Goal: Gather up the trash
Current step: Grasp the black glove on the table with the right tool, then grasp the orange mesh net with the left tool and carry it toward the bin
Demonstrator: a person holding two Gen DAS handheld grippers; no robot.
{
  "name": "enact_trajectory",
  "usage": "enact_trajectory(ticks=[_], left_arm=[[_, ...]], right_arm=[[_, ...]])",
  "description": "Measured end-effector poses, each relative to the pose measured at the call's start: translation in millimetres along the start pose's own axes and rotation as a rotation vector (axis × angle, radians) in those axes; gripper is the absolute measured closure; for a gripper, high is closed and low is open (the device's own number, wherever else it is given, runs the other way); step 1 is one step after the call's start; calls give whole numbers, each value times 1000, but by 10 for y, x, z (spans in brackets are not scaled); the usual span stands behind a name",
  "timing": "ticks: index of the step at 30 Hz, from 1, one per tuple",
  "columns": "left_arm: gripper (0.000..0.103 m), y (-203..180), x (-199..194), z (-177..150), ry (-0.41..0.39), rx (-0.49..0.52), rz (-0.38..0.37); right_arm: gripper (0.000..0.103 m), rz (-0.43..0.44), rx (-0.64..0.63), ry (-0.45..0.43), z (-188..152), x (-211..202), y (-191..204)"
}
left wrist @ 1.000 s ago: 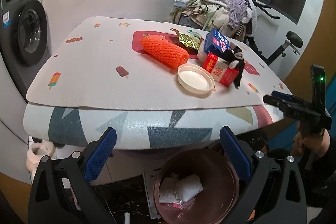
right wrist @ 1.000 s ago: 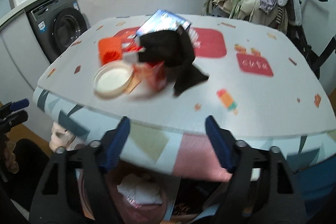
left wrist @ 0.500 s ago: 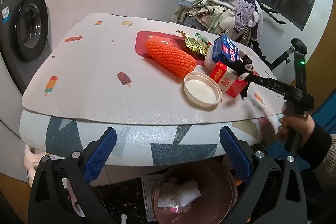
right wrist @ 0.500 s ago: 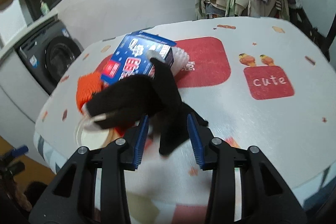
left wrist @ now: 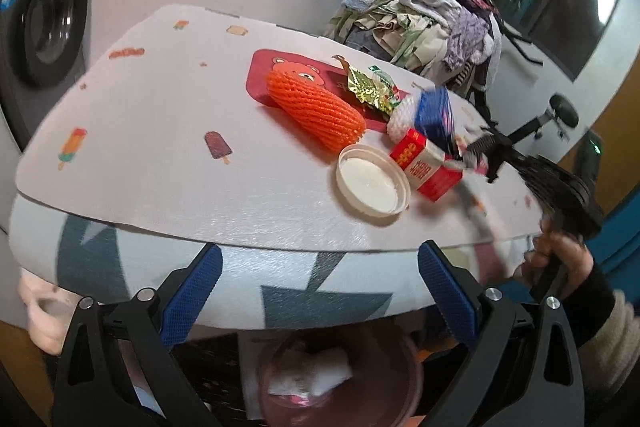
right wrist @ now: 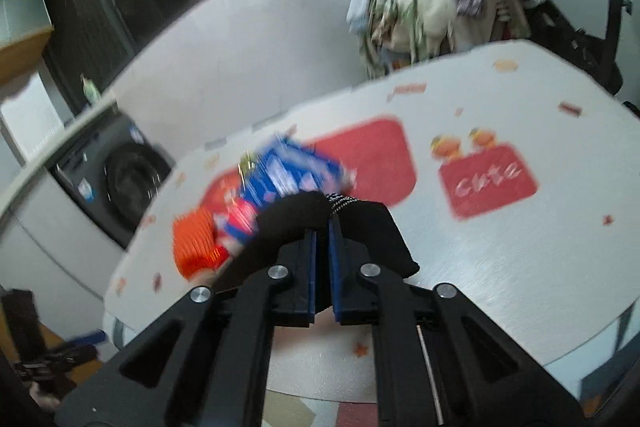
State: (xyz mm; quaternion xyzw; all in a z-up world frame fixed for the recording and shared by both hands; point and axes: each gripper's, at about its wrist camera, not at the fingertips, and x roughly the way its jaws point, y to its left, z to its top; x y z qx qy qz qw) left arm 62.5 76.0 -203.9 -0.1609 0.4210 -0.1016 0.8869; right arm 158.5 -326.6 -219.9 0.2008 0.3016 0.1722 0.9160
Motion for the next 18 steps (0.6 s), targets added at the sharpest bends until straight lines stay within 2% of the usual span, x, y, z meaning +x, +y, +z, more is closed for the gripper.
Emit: enact_trajectory(ticks=[4, 9, 14, 18], left_arm=[[20, 54, 119, 197, 8, -86, -50], [34, 86, 324, 522, 3, -173, -95], [49, 127, 615, 855, 5, -249, -124], [52, 171, 939, 1100, 23, -315, -128]], right_arm=[[93, 1, 4, -78, 186, -278, -25], [93, -36, -20, -155, 360, -567, -31], [93, -61, -32, -152, 307, -694, -59], [93, -76, -44, -148, 186, -771, -74]])
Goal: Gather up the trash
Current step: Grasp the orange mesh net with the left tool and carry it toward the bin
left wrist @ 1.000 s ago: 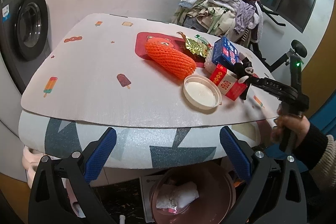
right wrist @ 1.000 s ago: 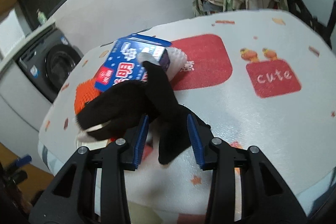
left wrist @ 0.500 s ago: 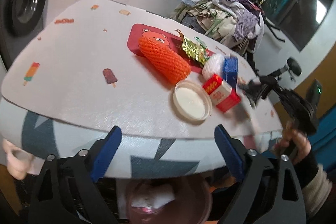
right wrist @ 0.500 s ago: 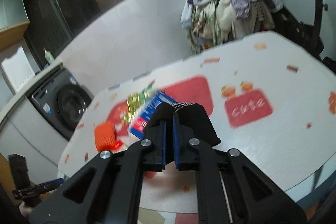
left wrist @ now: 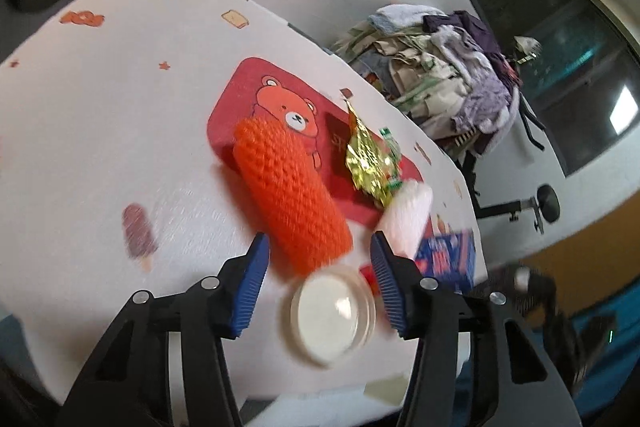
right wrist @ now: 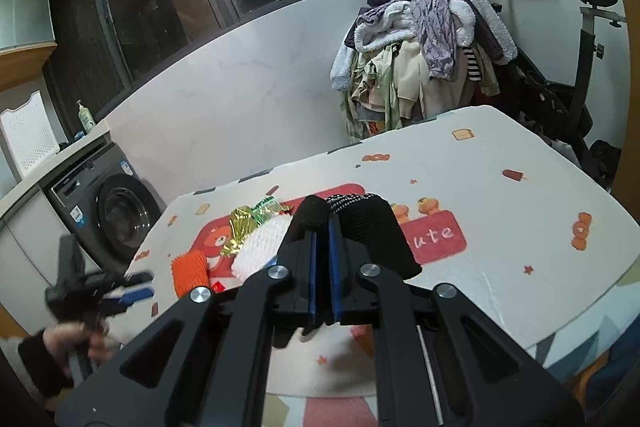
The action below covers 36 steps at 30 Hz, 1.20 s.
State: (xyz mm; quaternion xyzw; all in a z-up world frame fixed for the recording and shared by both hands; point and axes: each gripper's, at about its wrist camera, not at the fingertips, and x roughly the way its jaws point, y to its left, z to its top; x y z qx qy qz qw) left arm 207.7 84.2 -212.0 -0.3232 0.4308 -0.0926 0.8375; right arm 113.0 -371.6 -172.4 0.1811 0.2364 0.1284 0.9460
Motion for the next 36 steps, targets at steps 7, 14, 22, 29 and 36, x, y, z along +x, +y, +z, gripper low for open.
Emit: enact_trajectory(ticks=[7, 14, 22, 29, 36], left_arm=[[52, 42, 441, 228, 27, -42, 58], [75, 117, 615, 222, 43, 0, 129], [81, -174, 265, 229, 6, 238, 141], [81, -520, -302, 38, -45, 442, 101], [81, -625, -815, -388, -42, 540, 37]], right_arm=[[93, -15, 13, 18, -140, -125, -84], [93, -22, 5, 54, -255, -115, -94], [93, 9, -27, 61, -260, -121, 82], [93, 55, -64, 57, -258, -204, 307], [93, 101, -106, 62, -328, -349, 554]])
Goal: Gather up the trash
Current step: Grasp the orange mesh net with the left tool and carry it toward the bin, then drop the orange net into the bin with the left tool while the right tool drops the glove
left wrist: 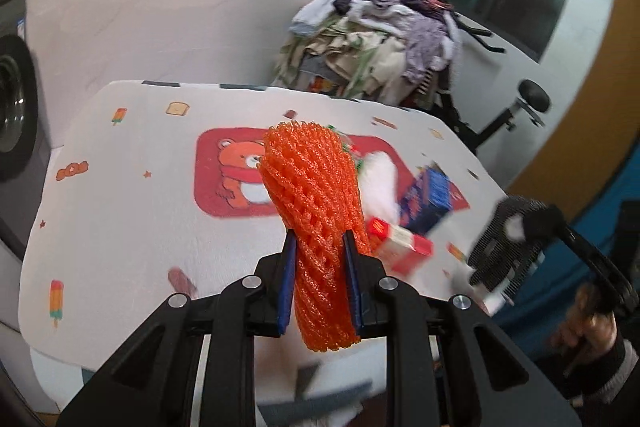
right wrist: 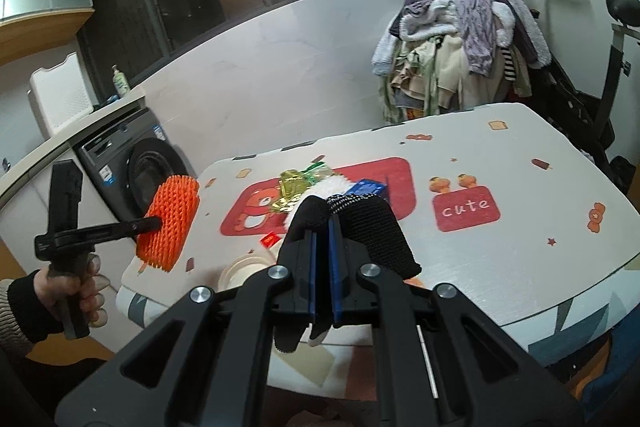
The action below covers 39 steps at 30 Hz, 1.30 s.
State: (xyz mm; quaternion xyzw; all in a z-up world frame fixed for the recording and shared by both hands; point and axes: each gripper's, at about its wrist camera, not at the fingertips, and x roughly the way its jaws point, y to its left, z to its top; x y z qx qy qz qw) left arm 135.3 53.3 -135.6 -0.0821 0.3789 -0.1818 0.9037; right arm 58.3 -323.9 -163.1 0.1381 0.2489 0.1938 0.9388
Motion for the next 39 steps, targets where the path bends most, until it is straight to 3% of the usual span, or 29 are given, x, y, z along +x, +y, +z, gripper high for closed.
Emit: enact_trajectory(ticks=[6, 10, 18, 24, 25, 27, 30, 39], left_arm=[[81, -249, -225, -485, 62, 84, -66], [81, -422, -250, -940, 147, 147, -109], [81, -565, -43, -1535, 327, 192, -149], [78, -583, 195, -1761, 421, 199, -151], [76, -587, 210, -1771, 421, 198, -150], [58, -610, 199, -1782, 395, 196, -152], [41, -624, 107, -1722, 333, 186, -159], [15, -510, -420, -1519, 77, 89, -40]], right_arm=[[93, 19, -23, 9, -86, -107, 160], [93, 27, -37, 19, -149, -165, 244], [93, 50, -64, 52, -273, -213, 372], [93, 69, -78, 84, -364, -193, 408], [93, 72, -81, 90, -383, -191, 413], [93, 77, -88, 106, -430, -176, 418], [93, 83, -97, 132, -509, -152, 435], [93, 129, -135, 254, -866, -4, 611]])
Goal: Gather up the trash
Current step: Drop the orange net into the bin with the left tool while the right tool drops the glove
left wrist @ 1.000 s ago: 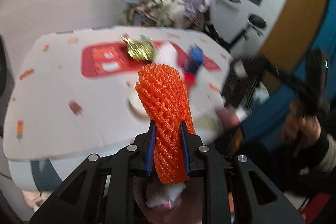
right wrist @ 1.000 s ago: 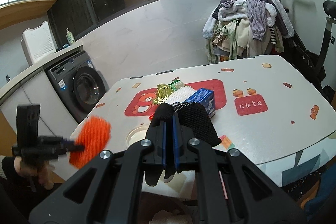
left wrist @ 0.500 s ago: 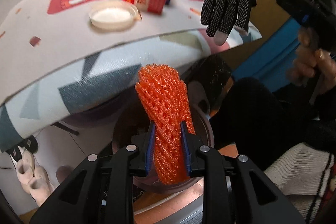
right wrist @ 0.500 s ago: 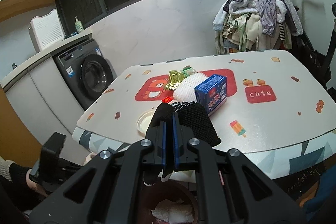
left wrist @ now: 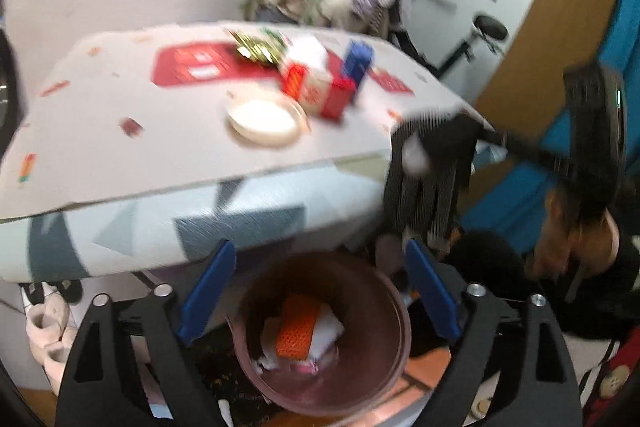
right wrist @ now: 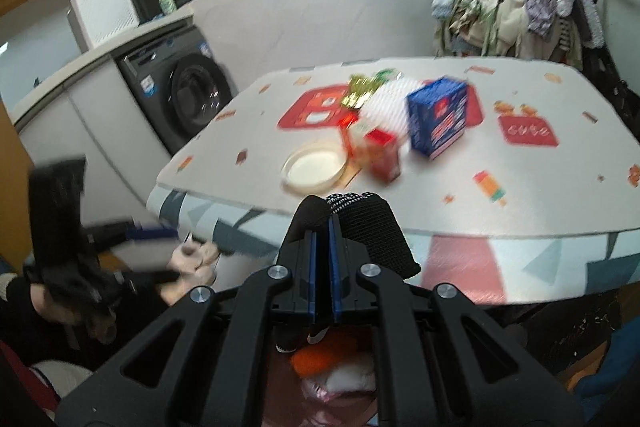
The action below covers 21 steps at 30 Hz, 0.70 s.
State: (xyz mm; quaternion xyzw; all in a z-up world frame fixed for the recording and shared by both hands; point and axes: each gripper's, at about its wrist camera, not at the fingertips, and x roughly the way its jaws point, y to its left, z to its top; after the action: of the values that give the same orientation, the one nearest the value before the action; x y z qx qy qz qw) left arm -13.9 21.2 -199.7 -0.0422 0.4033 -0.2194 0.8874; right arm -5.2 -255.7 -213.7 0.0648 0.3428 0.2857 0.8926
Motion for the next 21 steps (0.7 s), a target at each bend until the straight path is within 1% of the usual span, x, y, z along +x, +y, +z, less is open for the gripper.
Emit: enact_trajectory(ticks=[4, 8, 13, 15, 17, 21], left_arm=[[10, 42, -170, 64, -71, -16, 52], [8, 96, -279, 108, -113, -40, 78], [8, 180, -326, 90, -120, -73, 102], [8, 203, -326, 76, -118, -85, 106], [8, 217, -319, 69, -117, -93, 109], [8, 239, -284, 66, -110, -103, 110]], right_arm=[[93, 35, -20, 61, -148, 145, 144], [93, 73, -2, 136, -325, 327, 240], [93, 89, 23, 226, -496, 533, 276], [93, 82, 28, 261, -559, 610, 270], [93, 73, 34, 283, -595, 662, 252], [91, 62, 55, 299, -619, 691, 192]])
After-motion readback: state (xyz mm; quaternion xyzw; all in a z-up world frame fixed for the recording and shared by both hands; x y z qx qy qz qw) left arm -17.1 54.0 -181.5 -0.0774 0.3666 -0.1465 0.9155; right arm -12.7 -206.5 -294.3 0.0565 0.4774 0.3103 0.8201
